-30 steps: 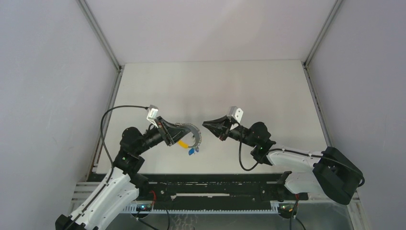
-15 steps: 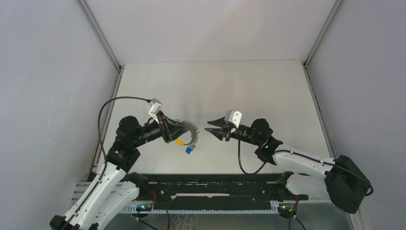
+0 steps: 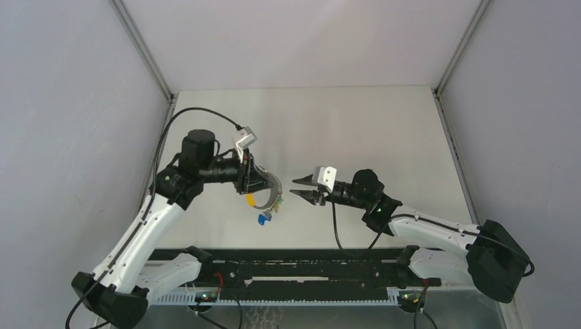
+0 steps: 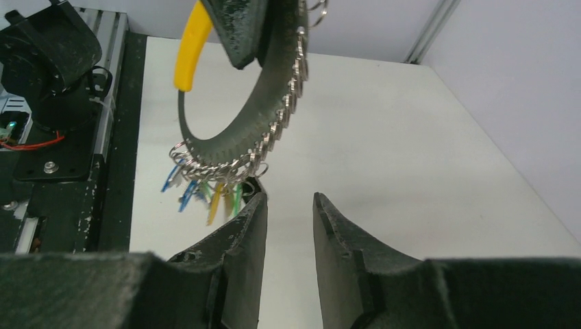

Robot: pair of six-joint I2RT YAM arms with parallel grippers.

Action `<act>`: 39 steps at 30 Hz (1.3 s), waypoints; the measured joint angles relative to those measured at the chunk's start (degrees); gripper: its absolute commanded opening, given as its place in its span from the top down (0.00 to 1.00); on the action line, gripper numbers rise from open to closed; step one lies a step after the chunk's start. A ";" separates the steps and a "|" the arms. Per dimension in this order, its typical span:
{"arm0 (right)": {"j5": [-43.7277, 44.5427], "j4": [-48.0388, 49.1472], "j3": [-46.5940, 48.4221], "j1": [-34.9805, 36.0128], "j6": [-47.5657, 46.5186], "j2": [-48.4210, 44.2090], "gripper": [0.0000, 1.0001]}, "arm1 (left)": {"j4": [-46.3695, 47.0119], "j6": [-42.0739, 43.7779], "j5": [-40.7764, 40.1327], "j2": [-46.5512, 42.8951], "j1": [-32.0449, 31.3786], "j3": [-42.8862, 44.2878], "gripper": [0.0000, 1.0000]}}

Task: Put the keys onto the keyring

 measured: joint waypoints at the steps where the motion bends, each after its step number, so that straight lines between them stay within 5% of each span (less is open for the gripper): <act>1: 0.28 -0.22 0.00 0.39 -0.22 0.04 0.68 | -2.03 1.20 0.04 1.22 0.00 1.51 1.00; 10: -5.51 0.31 0.00 -3.23 5.75 0.20 0.44 | -14.69 10.14 -3.06 7.91 -2.93 7.50 1.00; 21: -18.34 4.52 6.05 -4.28 17.68 8.61 0.38 | -19.02 13.38 -6.69 11.47 -7.43 10.82 1.00; 34: -22.82 4.74 10.78 -3.58 21.79 16.81 0.65 | -19.52 14.38 -6.93 11.80 -9.62 11.85 1.00; 39: -24.55 4.85 10.88 -3.52 23.04 17.79 1.00 | -19.58 14.40 -6.91 11.80 -9.81 11.82 1.00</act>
